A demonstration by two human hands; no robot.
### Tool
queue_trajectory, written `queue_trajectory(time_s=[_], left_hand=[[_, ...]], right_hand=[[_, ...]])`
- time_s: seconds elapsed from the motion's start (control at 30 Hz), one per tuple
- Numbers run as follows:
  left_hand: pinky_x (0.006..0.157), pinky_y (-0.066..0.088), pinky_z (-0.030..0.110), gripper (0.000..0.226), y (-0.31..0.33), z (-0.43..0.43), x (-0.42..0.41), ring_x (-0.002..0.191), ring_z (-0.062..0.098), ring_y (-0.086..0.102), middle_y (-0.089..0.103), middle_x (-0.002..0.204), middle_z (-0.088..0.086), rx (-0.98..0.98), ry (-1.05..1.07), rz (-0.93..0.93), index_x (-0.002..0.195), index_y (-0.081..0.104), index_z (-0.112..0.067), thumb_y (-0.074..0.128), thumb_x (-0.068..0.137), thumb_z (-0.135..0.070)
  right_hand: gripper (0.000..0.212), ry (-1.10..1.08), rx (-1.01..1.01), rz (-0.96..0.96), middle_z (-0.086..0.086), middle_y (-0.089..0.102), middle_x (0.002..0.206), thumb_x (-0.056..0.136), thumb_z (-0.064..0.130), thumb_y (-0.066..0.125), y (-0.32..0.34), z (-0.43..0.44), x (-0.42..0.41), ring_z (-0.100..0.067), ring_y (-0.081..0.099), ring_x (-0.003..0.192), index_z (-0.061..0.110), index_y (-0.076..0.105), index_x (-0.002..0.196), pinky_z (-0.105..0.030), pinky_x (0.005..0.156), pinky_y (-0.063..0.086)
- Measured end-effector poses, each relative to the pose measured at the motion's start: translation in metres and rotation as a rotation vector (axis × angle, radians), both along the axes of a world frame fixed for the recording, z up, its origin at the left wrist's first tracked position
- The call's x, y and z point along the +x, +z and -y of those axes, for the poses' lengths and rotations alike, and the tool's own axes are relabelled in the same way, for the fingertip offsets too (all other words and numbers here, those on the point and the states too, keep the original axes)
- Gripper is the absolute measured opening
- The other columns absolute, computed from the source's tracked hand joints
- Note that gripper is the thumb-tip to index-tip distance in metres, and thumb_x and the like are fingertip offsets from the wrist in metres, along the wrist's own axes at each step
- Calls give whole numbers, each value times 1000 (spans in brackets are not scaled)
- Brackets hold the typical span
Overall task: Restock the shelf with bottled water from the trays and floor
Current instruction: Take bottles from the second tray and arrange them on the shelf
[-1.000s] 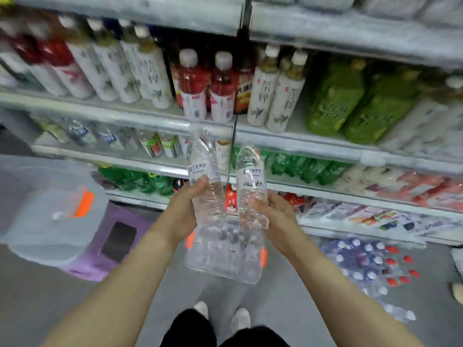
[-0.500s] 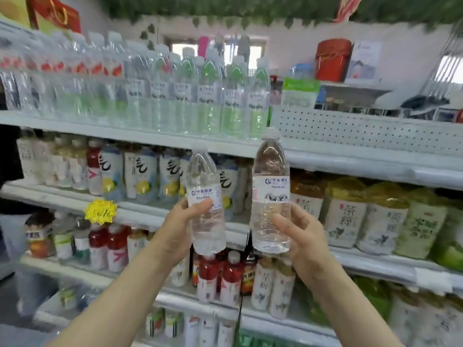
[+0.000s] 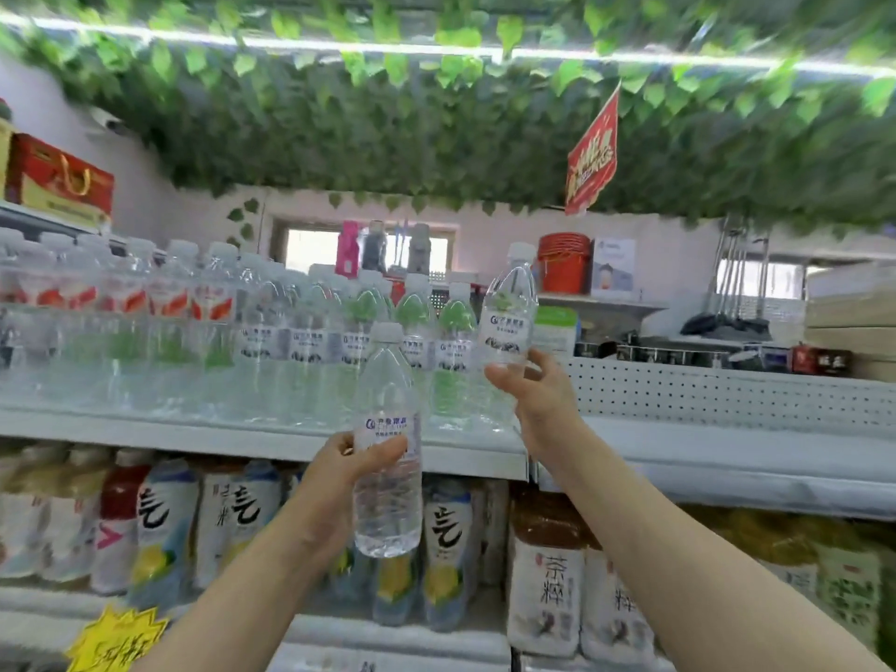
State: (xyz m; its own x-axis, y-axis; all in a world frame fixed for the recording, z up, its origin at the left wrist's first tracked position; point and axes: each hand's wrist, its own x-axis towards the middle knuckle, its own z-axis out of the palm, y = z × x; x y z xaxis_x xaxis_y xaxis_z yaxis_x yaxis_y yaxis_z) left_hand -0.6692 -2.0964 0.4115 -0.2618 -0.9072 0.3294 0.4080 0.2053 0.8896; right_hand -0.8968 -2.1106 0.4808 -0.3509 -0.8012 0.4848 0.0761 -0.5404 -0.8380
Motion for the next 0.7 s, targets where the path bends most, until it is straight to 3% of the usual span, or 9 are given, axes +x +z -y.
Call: queue_trajectory(time_s=[0.1,0.2,0.37,0.5,0.7], left_hand=[[71,58,41,35,3,11,4,72,29,71,73,91,17,6,-17,-22,111,63,-2,74,79,-11],[72,57,41,46,5,22,8,72,31,71,73,90,17,22,-40,-38,116,61,1,77,74,-12],[71,55,40,57,4,36,13,79,32,71,74,97,18,22,-52,-45,119,59,-1,80,68,-15],[54,56,28,48,0,43,13,72,21,74,75,101,16,21,-70,-57,120,57,-5,77,77,-11],[69,55,37,60,-1,49,8,82,26,75,75,105,17,17,-70,-46,124,58,-4,81,70,-16]], right_hand=[[73,-77,47,-43,-10,65,129,77,5,86,-6,23,11,-25,64,114,13,49,140,-36,96,44],[66,-141,60,-69,-7,65,129,78,7,86,-16,39,21,-26,62,120,13,54,135,-36,102,48],[73,-222,79,-123,-2,60,134,78,14,88,-25,50,28,-21,56,127,17,51,141,-37,109,45],[82,-222,101,-220,-1,59,139,78,21,89,-29,52,25,-20,55,130,17,48,148,-41,114,44],[81,-264,136,-331,-2,56,137,82,31,85,-23,46,25,-19,54,124,22,44,150,-33,100,45]])
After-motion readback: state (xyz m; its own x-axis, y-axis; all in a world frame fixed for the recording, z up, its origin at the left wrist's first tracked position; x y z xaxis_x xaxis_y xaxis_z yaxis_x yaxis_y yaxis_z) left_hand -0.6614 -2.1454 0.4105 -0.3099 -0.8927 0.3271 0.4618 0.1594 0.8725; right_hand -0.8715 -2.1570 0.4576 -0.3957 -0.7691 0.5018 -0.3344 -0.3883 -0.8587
